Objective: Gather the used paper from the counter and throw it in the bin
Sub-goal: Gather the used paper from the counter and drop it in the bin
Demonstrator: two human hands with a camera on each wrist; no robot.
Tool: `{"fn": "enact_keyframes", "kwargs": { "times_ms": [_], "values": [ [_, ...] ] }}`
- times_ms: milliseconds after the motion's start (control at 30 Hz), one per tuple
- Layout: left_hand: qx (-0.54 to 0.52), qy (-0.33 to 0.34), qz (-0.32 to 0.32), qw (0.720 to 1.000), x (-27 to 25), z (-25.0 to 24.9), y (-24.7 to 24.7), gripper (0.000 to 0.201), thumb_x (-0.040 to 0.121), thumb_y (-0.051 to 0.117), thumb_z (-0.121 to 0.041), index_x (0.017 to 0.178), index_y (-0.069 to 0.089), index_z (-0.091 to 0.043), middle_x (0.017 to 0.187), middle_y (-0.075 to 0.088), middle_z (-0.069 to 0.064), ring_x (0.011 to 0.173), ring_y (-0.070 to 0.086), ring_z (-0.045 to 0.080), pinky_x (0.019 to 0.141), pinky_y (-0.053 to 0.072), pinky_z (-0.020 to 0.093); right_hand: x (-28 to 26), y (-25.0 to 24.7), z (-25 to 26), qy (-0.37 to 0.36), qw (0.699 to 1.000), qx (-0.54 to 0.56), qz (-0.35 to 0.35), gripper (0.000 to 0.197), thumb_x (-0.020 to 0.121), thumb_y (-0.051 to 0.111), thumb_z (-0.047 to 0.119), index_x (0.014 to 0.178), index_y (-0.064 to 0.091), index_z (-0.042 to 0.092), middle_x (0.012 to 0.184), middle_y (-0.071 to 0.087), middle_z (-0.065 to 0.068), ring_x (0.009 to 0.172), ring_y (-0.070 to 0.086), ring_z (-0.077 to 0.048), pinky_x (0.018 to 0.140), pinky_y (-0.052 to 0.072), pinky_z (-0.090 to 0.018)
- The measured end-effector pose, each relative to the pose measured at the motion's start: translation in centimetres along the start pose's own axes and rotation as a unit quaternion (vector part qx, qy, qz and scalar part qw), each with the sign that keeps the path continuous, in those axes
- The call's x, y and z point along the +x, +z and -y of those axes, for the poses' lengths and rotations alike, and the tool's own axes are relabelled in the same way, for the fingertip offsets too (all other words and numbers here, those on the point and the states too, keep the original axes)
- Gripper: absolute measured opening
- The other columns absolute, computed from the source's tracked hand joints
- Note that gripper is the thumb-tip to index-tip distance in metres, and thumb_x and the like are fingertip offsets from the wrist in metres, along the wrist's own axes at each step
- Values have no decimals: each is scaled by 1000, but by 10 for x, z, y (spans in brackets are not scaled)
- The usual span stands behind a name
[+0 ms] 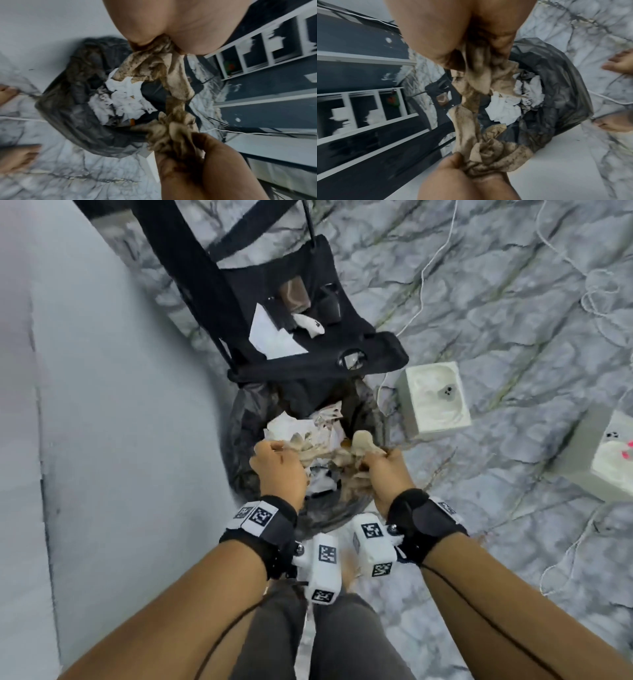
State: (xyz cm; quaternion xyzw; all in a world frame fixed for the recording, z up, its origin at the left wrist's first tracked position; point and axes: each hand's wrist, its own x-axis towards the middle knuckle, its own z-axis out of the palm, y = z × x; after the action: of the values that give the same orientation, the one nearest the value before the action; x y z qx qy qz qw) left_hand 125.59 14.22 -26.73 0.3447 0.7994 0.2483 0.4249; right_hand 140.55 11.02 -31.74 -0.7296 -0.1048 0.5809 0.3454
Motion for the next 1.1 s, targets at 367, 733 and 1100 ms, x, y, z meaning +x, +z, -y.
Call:
{"fn": "enact_keyframes", "kwargs": {
  "times_ms": [367, 733, 1100],
  "values": [
    [-14, -105, 67, 992, 89, 118, 71, 37, 81, 53, -45, 114, 53, -29, 109, 67, 0, 94, 64, 23, 91, 54, 46, 114, 42, -95, 51, 998, -38, 14, 80, 72, 83, 38, 138, 45, 15, 118, 65, -5, 103, 67, -24, 90, 58, -47],
    [45, -42, 101, 993, 82, 119, 56, 33, 90, 52, -29, 123, 52, -28, 124, 61, -4, 106, 60, 15, 94, 51, 34, 109, 35, -104, 13, 997, -69, -30, 33, 82, 80, 20, 105, 58, 14, 108, 68, -9, 99, 68, -29, 88, 58, -51],
    [54, 28, 110, 992, 43, 85, 26, 33, 89, 53, -19, 121, 52, -23, 111, 58, -7, 101, 57, 13, 90, 44, 26, 78, 30, -63, 80, 992, 66, 72, 35, 98, 55, 1, 132, 56, 4, 123, 65, -21, 108, 63, -27, 105, 49, -45]
  ]
}}
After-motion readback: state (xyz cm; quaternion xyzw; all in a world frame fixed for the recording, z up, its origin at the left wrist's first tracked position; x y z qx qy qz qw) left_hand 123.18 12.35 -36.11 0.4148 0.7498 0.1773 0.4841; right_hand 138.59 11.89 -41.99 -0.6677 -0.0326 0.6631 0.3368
